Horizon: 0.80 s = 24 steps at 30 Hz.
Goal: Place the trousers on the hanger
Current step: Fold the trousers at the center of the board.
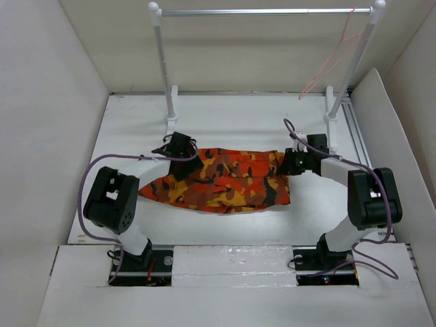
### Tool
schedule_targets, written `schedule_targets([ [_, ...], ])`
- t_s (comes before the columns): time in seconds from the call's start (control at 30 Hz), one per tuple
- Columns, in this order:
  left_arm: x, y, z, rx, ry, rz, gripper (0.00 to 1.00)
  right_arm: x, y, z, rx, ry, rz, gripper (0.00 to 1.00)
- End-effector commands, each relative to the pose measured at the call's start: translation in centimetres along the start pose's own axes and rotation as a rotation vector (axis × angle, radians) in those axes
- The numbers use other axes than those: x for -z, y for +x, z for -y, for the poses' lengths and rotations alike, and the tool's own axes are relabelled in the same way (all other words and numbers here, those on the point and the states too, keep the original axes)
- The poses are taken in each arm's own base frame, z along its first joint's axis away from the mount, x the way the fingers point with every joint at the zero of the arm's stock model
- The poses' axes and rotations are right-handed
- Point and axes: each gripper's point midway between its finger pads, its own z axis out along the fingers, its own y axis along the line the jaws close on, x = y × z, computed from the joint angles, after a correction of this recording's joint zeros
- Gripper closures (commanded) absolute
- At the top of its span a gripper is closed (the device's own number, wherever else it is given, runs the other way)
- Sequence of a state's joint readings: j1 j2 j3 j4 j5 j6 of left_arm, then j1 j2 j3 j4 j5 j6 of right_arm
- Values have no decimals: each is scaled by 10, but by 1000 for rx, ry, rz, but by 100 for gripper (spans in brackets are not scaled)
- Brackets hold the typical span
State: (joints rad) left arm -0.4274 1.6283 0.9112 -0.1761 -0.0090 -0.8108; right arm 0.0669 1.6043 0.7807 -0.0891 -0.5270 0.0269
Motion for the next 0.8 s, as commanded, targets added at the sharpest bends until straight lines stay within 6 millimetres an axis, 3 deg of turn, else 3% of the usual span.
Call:
schedule_targets([
  [0.0, 8, -30, -54, 91, -121, 72, 37, 4, -25, -23, 46, -53, 39, 61],
  [0.03, 14, -44, -66, 138, -117, 98, 37, 7, -25, -25, 53, -58, 28, 47],
  [0.1, 24, -55, -59, 138, -64, 135, 37, 17, -40, -24, 109, -52, 38, 34],
  [0.2, 53, -74, -28, 87, 13, 211, 35, 47, -61, -21, 152, -3, 73, 33],
  [0.27, 72, -77, -8, 39, 61, 237, 35, 66, -66, -31, 174, 3, 93, 34],
  [0.33, 88, -77, 11, 7, 122, 245, 40, 72, -59, -42, 178, -15, 91, 44],
  [0.37, 92, -66, 23, -30, 156, 229, 45, 74, -55, -59, 202, -42, 98, 51],
  [0.4, 94, -55, 29, -55, 182, 203, 52, 71, -36, -63, 196, -47, 65, 69],
  [0.43, 97, -46, 34, -72, 199, 195, 69, 68, -26, -69, 198, -54, 51, 82],
  [0.47, 97, -30, 45, -99, 246, 150, 78, 66, -17, -75, 181, -60, 48, 92],
  [0.5, 95, 2, 54, -145, 297, 68, 87, 59, 3, -83, 191, -90, 38, 100],
  [0.53, 91, 20, 58, -163, 325, 19, 96, 55, 12, -87, 166, -105, 33, 100],
  [0.57, 89, 32, 69, -178, 373, -3, 98, 52, 23, -91, 139, -130, 22, 100],
  [0.6, 85, 61, 70, -208, 396, -74, 100, 48, 32, -89, 122, -134, 14, 100],
  [0.67, 74, 83, 71, -211, 401, -123, 100, 41, 55, -75, 69, -100, -3, 100],
  [0.77, 41, 109, 24, -207, 252, -173, 100, 42, 80, -43, -16, -10, 0, 100],
])
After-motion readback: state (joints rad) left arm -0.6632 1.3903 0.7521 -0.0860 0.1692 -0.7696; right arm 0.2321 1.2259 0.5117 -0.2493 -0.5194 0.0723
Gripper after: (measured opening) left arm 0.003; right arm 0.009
